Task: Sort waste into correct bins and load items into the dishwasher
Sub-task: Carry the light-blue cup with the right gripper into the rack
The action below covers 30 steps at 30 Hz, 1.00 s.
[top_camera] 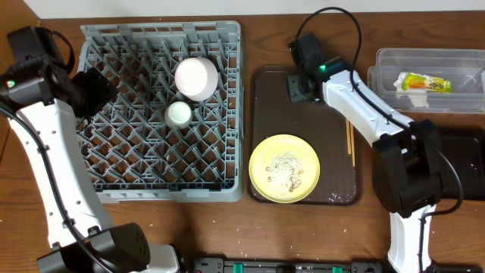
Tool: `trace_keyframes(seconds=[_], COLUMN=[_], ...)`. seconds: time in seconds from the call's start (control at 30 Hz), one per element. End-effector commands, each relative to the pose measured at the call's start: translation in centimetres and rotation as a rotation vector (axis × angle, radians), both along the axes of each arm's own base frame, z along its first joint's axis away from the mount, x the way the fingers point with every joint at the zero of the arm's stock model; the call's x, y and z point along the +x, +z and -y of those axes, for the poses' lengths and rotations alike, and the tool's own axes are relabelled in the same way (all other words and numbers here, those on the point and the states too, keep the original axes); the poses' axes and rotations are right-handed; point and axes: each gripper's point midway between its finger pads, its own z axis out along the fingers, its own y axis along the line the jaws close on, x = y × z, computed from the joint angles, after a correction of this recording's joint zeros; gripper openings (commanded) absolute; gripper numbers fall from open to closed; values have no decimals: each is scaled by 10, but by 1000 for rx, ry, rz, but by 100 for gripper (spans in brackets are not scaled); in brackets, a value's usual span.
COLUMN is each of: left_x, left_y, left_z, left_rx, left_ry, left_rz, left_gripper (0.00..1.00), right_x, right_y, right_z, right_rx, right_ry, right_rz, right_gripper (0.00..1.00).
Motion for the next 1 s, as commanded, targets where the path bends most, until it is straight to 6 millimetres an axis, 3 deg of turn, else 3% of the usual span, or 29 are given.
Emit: trace_keyframes(seconds=[0.0,0.07,0.1,0.23,0.33,0.37,0.5,0.6,0.67,0.83,0.97], left_x=[0,0,0,0,0,0,0,0,0,0,0], left_y=[2,2,2,2,2,2,2,2,2,2,2], left_z=[-3,-3,-3,-3,-3,-3,-3,-3,-3,-3,-3], left_rx=[6,6,6,6,6,6,6,6,6,6,6], left_ry=[15,15,15,15,15,15,15,15,15,15,15], left_rz=[4,4,4,4,4,4,4,4,4,4,4], left_gripper=[98,98,98,98,98,98,98,98,98,98,98], right_x=[-5,-8,-11,-13,-17,-18,-13,-13,-19,-54,-88], right_y=[-22,-31,-36,-35,-29,-20,14,50,80,161,196], right_z=[3,5,5,1,-4,-9,-20,-39,-59,-137,-193], right_rx=[-60,-70,-74,-70,-66,-53,-18,50,133,520,753], right_ry=[75,75,77,90,102,111,118,156,202,426,558], right_rz=[-38,-62,-81,-83,-94,-98,-72,-43,-33,-56,-106], right_gripper=[49,48,42,31,6,1,1,1,1,1,1])
